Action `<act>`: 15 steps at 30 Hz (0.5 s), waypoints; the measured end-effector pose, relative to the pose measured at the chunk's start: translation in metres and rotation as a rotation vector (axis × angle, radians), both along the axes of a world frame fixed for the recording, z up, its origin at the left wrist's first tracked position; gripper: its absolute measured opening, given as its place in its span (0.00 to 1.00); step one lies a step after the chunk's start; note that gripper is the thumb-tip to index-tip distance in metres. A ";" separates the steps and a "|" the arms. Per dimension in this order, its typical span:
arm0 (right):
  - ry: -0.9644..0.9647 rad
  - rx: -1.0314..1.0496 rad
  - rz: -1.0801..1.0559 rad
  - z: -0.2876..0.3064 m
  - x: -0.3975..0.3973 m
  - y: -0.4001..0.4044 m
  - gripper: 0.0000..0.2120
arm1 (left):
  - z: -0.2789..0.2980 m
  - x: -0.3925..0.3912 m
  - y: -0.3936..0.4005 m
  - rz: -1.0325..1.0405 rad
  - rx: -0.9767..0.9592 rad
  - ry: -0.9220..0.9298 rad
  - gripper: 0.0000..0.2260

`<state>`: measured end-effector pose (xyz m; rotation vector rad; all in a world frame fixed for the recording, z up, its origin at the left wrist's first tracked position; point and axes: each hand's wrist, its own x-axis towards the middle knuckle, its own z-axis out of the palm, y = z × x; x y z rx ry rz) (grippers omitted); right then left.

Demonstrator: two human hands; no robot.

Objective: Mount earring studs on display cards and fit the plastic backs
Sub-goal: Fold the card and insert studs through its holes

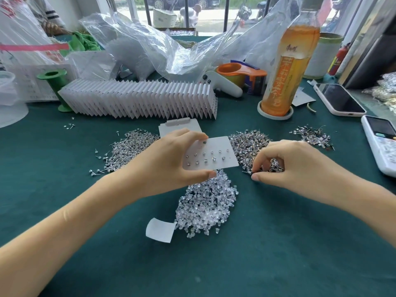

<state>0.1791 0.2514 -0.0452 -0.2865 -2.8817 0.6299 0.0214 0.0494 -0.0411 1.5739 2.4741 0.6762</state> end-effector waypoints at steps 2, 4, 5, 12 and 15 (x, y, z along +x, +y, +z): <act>-0.011 0.048 0.002 -0.002 0.000 -0.003 0.03 | 0.000 0.000 0.000 -0.005 0.001 0.000 0.36; -0.013 0.052 0.005 -0.002 0.000 -0.005 0.03 | 0.000 0.000 -0.001 -0.009 0.006 -0.003 0.36; -0.009 0.051 0.008 -0.002 -0.001 -0.005 0.04 | 0.000 0.000 -0.001 -0.010 0.006 -0.005 0.37; 0.253 -0.230 -0.053 0.012 0.001 0.000 0.05 | 0.001 0.001 -0.001 -0.014 0.001 -0.004 0.35; 0.294 -0.390 -0.036 0.015 0.001 -0.005 0.05 | 0.001 0.002 -0.001 -0.036 -0.005 -0.016 0.35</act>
